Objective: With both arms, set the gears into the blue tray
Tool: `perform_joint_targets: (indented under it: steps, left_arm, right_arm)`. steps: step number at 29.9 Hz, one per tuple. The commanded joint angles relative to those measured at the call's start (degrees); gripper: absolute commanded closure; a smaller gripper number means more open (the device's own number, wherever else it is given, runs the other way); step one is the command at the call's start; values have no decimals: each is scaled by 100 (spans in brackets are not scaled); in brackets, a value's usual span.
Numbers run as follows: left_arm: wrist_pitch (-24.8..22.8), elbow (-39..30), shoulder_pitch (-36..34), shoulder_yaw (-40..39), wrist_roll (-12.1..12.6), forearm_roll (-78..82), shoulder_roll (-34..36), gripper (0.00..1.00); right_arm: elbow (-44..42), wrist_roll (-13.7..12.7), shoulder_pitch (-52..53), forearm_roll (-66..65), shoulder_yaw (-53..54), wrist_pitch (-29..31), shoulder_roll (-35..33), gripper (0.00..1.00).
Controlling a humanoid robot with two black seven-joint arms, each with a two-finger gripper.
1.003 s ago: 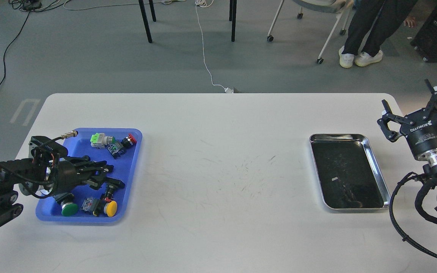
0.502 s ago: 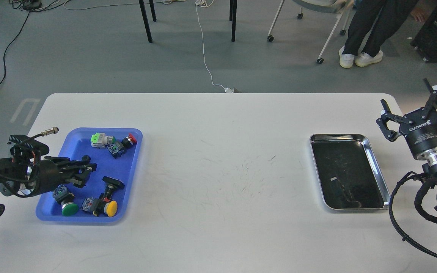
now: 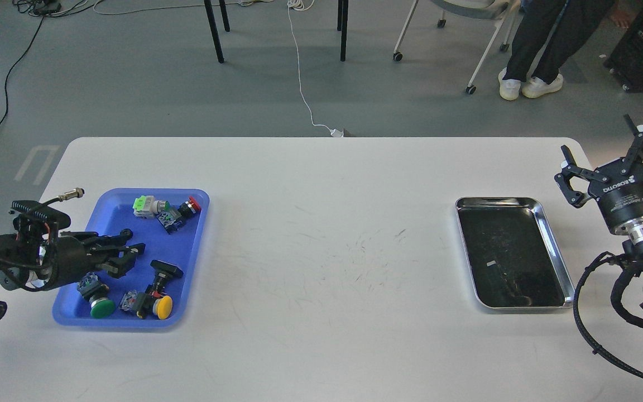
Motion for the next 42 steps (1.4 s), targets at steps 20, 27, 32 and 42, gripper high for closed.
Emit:
perform_joint_targets:
  steps: [20, 27, 32, 42]
  left_arm:
    - [-496, 369, -902, -1729, 473, -7836, -851, 2]
    - [-891, 640, -867, -3029, 552, -9454, -1466, 2]
    - [-1356, 1475, -876, -3610, 684, -10509, -2090, 2]
    - [-1788, 2083, -832, -4235, 693, -11082, -2715, 2]
  right_arm:
    - [-131, -268, 1738, 0, -8, -401, 209, 1]
    - [-850, -1138, 2036, 193, 414, -480, 902, 1]
    - [-1818, -1402, 2221, 299, 686, -515, 1395, 1]
    - [-2381, -1411, 2370, 299, 898, -497, 1835, 1]
